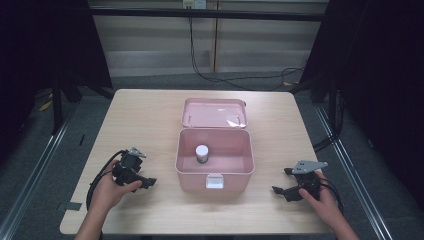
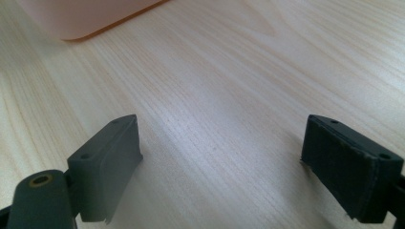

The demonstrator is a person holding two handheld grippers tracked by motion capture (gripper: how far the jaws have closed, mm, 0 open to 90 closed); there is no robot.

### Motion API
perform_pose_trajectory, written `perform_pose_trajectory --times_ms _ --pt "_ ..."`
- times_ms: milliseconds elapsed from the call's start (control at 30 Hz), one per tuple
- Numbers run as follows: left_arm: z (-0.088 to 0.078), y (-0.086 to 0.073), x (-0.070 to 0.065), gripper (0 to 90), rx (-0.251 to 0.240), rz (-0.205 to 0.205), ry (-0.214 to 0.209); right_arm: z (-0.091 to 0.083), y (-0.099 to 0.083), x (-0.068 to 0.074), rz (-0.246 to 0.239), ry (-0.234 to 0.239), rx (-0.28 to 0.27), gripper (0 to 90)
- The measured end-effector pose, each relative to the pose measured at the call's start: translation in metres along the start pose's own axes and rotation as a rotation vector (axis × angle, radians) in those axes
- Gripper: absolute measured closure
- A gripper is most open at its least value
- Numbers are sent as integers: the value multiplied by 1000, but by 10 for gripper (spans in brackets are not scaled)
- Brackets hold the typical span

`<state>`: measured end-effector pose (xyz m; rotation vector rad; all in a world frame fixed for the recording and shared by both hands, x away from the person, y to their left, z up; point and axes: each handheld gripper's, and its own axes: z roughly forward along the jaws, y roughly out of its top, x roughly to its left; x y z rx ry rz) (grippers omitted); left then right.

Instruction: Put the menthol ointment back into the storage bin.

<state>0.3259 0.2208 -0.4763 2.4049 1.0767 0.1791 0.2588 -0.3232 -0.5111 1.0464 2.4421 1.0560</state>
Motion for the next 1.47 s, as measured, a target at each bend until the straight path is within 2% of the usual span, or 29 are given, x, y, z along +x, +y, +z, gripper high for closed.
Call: perform_pose_trajectory --times_ms 67,267,400,500,667,700,767,867,967,1100,1467 --pt "3 -4 0 194 -38 14 11 0 0 0 0 -1 -1 125" --pt "10 -11 3 165 -68 47 19 0 0 0 0 0 -1 125" --pt "11 -13 5 161 -103 29 16 0 0 0 0 -1 -1 125" --pt "11 -15 4 153 -109 50 29 0 0 0 0 -1 -1 125" --pt "13 -19 2 136 -138 45 37 0 0 0 0 -1 -1 125" --pt "14 -20 1 123 -153 41 34 0 0 0 0 -1 -1 125" --pt "16 -22 1 68 -167 64 36 0 0 0 0 -1 0 125" --pt "20 -23 0 0 -182 63 31 0 0 0 0 -1 -1 125" --pt "20 -24 0 0 -189 64 31 0 0 0 0 -1 0 125" --pt "22 -30 1 0 -255 67 38 0 0 0 0 -1 -1 125" --pt "22 -29 2 0 -255 71 32 0 0 0 0 0 0 125"
